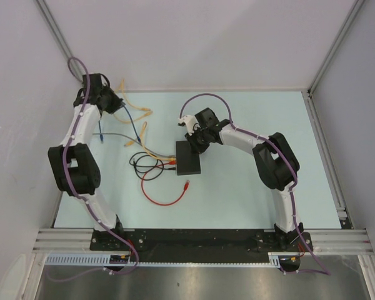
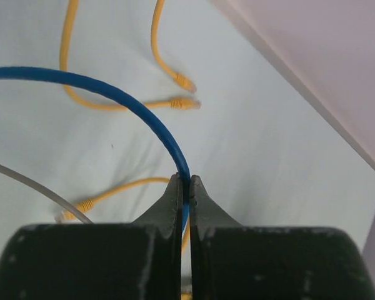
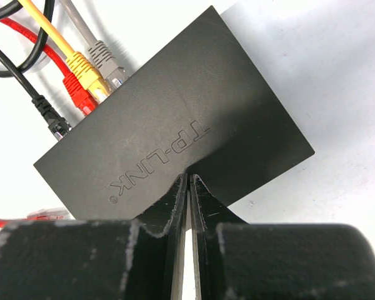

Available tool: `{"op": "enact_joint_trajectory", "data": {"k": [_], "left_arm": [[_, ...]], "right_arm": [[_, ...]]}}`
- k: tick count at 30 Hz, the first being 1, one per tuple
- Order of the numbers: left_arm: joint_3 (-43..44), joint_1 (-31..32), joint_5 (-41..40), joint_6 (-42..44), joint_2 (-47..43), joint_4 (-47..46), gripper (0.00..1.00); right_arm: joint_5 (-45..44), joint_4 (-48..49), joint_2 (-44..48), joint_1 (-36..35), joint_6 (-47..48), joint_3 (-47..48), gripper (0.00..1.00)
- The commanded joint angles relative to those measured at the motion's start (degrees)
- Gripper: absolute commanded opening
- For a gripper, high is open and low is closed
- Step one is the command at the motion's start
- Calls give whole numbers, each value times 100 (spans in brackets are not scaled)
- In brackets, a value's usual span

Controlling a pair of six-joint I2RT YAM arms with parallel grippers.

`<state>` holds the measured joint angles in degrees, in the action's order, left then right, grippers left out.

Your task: Pull the plug from the switch port

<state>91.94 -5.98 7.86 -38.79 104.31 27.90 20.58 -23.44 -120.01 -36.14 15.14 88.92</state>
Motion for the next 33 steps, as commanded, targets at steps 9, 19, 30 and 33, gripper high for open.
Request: {"op": "enact_joint_trajectory", "data": {"k": [9, 19, 30, 33], "left_arm": [[1071, 70, 233, 970, 1099, -1374, 0], [1986, 211, 538, 988, 1743, -1691, 56], [1143, 510, 3247, 828, 1039, -2325, 64], [616, 545, 3520, 864, 942, -2316, 61]], "right_arm": [[-335, -380, -348, 2, 77, -174, 10], [-476, -389, -251, -7, 130, -270, 10], [-476, -372, -243, 2, 16, -121, 8], [-511, -380, -50, 37, -81, -121, 6]]}}
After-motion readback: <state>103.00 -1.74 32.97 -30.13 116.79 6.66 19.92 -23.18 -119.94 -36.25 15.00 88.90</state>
